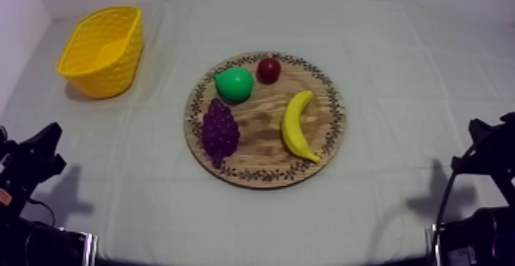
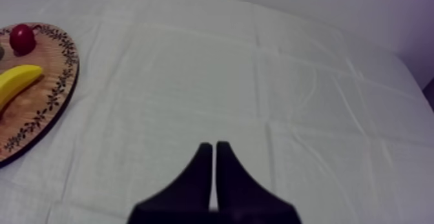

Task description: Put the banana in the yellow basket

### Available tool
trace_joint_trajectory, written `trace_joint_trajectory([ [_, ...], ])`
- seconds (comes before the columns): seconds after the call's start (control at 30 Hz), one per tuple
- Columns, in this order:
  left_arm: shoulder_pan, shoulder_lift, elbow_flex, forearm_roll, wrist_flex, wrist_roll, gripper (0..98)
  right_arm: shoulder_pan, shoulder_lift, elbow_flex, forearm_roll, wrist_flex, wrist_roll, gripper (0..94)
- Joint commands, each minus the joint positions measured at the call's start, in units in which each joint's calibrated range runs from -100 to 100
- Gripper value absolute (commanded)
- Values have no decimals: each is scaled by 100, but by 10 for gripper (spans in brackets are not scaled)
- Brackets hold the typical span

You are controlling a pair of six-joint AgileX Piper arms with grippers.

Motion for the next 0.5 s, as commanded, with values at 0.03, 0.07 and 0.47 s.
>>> trace_joint_trajectory([
  [0.03, 28, 278, -337, 19, -60, -14, 1, 0, -2, 2, 1, 2, -11, 3],
  [0.07, 49, 443, -526, 39, -67, -36, 1, 0, -2, 2, 1, 2, -11, 3],
  [0.47, 935, 2550, -3669, 63, 258, -40, 1, 0, -2, 2, 1, 2, -11, 3],
])
